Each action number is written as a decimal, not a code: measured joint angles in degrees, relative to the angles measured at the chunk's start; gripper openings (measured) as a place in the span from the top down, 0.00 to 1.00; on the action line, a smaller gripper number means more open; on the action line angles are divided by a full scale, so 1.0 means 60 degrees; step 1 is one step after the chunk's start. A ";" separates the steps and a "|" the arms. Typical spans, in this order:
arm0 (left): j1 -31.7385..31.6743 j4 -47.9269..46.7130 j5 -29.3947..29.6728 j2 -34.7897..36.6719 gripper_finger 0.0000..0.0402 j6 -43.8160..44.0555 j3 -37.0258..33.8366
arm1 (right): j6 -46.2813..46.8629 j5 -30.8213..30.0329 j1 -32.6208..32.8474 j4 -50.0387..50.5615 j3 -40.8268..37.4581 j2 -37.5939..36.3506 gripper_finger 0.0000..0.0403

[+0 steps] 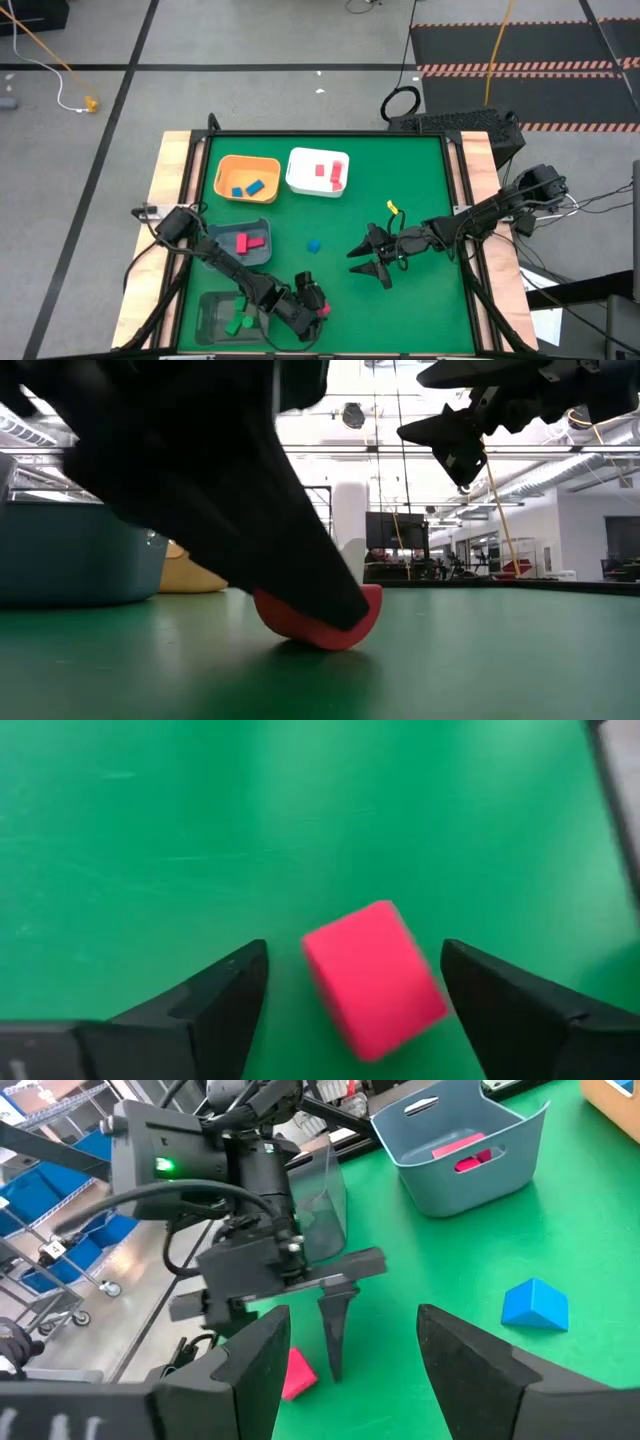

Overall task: Sort & place blocks by color
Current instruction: Put the red block into the grey bin

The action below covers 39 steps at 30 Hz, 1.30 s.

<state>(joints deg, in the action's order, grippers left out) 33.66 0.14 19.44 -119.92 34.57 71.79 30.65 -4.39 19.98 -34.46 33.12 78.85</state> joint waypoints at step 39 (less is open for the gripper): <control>-0.0479 -1.0418 0.0672 0.6330 0.67 0.1443 -0.0004 | -0.0001 0.0001 0.0001 -0.0001 -0.0004 0.0000 0.48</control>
<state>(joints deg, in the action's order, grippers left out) 30.79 -62.37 23.47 -81.94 43.22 71.77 30.64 -4.38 19.99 -34.47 33.10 78.85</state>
